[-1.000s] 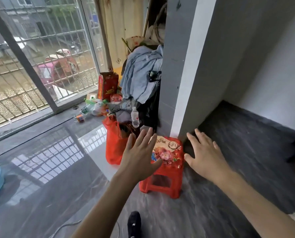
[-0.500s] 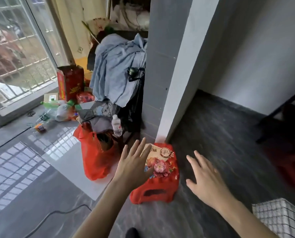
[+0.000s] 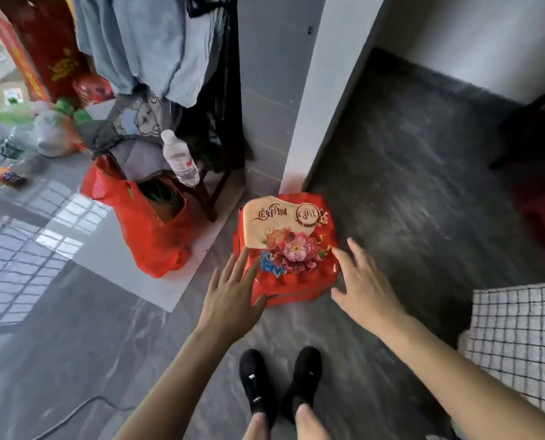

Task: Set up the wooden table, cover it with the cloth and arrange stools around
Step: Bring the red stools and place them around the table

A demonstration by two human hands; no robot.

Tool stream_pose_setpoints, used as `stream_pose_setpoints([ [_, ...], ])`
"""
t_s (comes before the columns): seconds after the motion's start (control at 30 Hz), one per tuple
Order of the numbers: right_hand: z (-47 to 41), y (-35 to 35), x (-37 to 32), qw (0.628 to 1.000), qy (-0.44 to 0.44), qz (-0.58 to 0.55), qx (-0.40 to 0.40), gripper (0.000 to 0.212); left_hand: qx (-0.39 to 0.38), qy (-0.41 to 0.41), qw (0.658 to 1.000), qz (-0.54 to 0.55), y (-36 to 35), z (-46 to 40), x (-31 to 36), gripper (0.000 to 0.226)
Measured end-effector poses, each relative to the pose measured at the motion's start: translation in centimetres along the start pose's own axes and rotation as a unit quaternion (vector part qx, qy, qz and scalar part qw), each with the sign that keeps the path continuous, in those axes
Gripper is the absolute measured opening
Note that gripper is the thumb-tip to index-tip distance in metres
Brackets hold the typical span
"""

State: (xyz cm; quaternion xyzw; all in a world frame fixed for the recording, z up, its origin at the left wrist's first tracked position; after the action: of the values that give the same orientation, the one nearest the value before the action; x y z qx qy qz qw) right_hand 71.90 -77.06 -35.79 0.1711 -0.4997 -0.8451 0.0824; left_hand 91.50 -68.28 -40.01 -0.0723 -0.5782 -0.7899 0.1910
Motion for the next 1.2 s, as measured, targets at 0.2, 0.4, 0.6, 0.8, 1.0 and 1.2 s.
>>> stream_pose_setpoints([
  [0.2,-5.9,-6.5,4.8,0.995,-0.050,-0.080,-0.021,0.077,-0.066,0.019,0.994,0.082,-9.9,-4.0,-2.2,0.083],
  [0.4,-13.2,-10.5,7.1,0.998,-0.029,-0.053,-0.010,0.077,-0.029,0.140,0.983,0.118,-14.5,-11.2,-4.7,0.102],
  [0.6,-18.2,-15.1,8.6,0.998,-0.041,-0.037,-0.018,0.084,-0.051,0.241,0.954,0.170,-18.7,-15.9,-5.7,0.107],
  [0.8,-20.9,-17.5,9.9,0.995,-0.073,-0.071,-0.020,0.094,-0.032,0.241,0.951,0.193,-19.4,-16.2,-5.6,0.096],
  [1.0,-22.3,-17.3,10.7,0.996,-0.072,-0.053,-0.011,0.093,-0.028,0.232,0.944,0.233,-19.8,-16.2,-6.6,0.097],
  [1.2,-23.7,-18.9,11.7,0.986,-0.072,-0.137,-0.064,0.117,-0.012,0.227,0.942,0.246,-19.6,-16.5,-6.9,0.096],
])
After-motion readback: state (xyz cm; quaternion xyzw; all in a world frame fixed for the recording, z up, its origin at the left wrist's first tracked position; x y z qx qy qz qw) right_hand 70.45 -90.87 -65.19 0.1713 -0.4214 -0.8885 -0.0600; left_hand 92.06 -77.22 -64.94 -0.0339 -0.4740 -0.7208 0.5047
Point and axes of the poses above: each hand's wrist, its own z-axis away from the middle knuckle, its own y-axis out of the back of the hand, x = y × z, the point moved 10 cm from there along -z, towards the middle knuckle, and after that the axes turned 1 degree about -z, right-handed, at the moved point
